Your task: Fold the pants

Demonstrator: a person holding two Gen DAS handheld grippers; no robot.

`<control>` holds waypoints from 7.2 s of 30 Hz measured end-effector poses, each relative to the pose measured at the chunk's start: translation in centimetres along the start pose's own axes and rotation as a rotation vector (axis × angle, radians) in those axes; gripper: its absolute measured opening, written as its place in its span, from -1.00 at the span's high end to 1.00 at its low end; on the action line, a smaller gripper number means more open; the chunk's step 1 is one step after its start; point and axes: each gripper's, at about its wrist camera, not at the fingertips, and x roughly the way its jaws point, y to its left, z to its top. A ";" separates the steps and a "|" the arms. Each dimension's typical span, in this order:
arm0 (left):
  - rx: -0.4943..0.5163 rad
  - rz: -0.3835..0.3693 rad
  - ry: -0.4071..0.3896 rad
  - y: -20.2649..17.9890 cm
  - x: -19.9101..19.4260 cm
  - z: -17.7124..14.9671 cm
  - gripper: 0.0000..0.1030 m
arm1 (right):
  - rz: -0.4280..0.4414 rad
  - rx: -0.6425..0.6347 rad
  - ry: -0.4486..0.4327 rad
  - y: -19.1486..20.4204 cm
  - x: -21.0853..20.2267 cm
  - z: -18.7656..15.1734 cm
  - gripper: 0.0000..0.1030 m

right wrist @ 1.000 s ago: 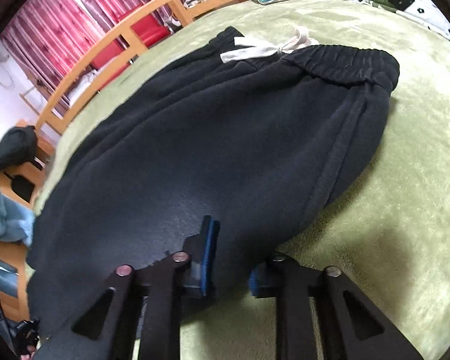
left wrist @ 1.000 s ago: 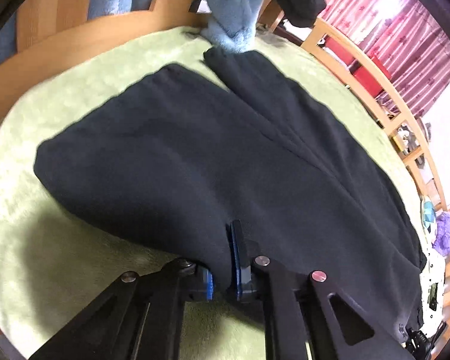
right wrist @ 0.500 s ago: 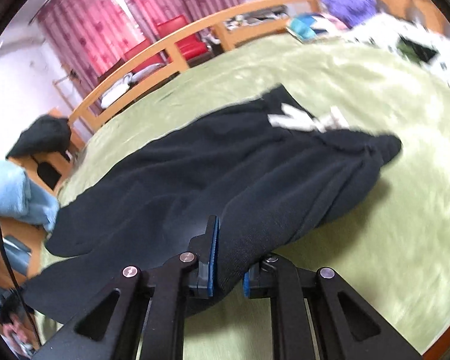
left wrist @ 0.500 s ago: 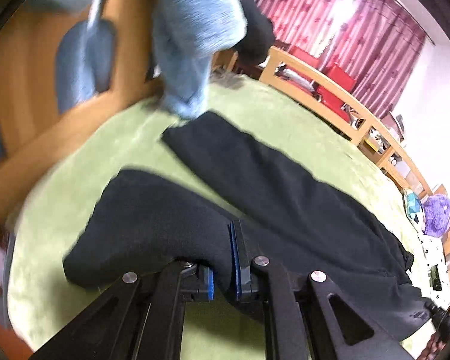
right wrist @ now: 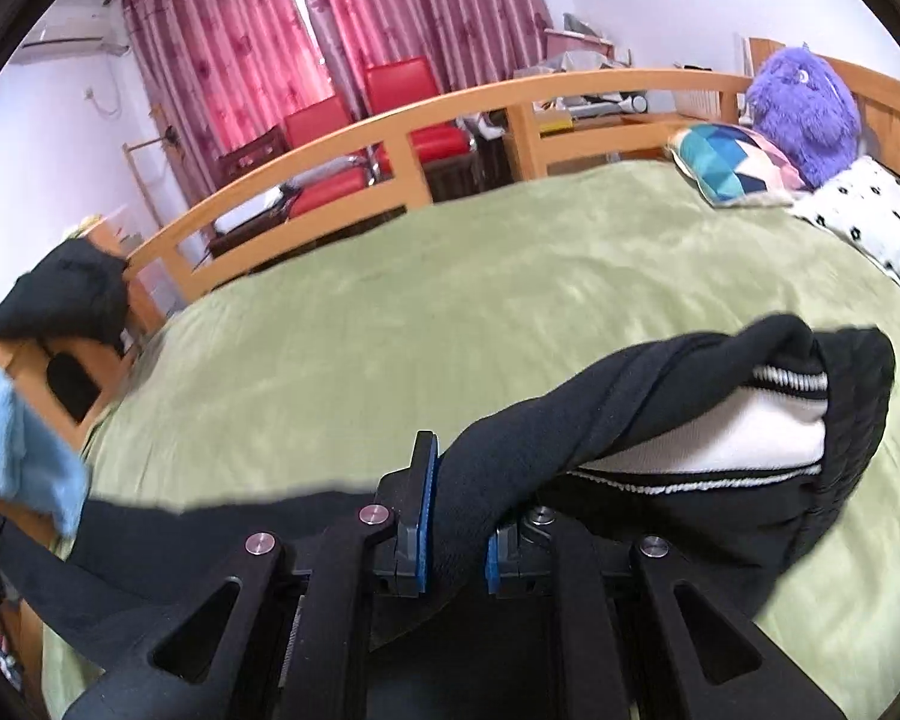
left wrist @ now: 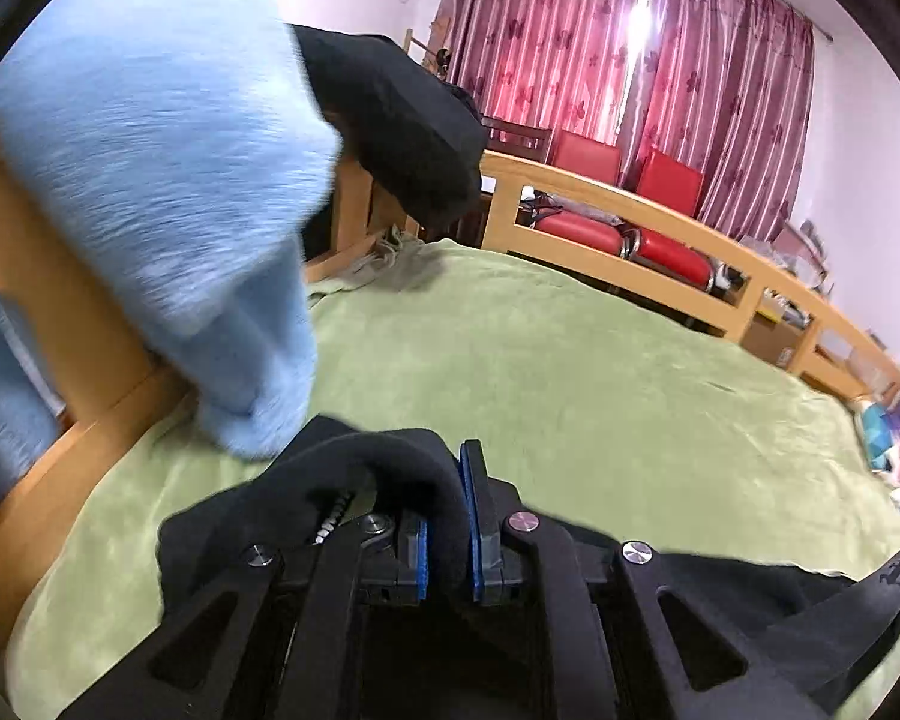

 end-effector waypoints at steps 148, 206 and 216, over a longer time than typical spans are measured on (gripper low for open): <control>-0.356 -0.262 0.273 12.0 -11.8 -17.3 0.89 | -0.153 0.112 0.235 -8.6 -22.7 -32.4 0.20; -0.429 -0.033 0.407 16.9 -9.9 -23.3 0.14 | -0.139 0.115 0.294 -8.7 -25.2 -36.2 0.20; -0.443 -0.163 0.250 17.6 -19.1 -19.7 0.93 | -0.136 0.142 0.270 -9.4 -25.2 -35.8 0.20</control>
